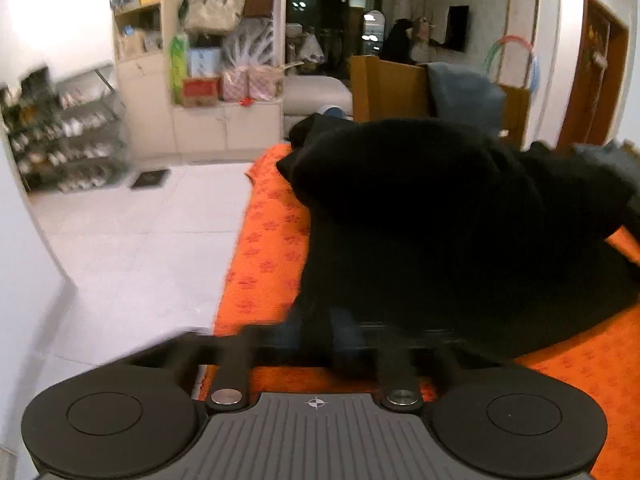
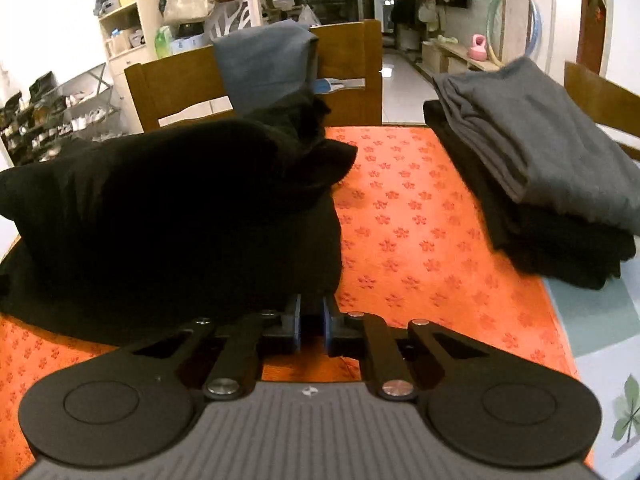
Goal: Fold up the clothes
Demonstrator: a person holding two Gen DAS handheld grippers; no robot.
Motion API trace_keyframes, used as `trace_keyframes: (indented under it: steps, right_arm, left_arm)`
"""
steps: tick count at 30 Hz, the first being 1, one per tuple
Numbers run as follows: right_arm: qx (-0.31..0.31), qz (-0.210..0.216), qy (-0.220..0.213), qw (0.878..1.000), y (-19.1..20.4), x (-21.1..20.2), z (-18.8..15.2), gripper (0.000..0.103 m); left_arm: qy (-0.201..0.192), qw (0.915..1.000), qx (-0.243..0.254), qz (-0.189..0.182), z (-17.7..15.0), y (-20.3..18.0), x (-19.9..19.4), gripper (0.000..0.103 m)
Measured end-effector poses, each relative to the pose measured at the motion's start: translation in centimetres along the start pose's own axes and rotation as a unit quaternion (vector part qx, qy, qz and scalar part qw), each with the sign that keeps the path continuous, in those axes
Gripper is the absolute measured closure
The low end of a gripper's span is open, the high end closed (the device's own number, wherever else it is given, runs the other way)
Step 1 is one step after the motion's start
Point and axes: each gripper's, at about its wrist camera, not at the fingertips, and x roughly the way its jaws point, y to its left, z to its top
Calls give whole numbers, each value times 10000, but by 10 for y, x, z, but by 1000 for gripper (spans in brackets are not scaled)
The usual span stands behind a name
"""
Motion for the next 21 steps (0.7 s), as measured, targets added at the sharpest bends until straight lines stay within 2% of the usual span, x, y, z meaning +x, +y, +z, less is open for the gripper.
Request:
trace_keyframes:
  steps: [4, 11, 15, 21]
  right_arm:
    - [-154, 25, -63, 9999, 7, -14, 8, 93]
    - [-155, 88, -150, 9997, 13, -86, 6, 93]
    - [2, 71, -137, 9999, 12, -141, -18, 93]
    - [304, -24, 13, 9995, 13, -236, -95, 93]
  left_arm:
    - [-215, 9996, -67, -163, 12, -1, -22, 94]
    - [-285, 9986, -172, -407, 19, -8, -80, 94]
    - [-271, 9978, -134, -587, -2, -11, -128, 94]
    - [-86, 9962, 22, -872, -62, -14, -212, 94]
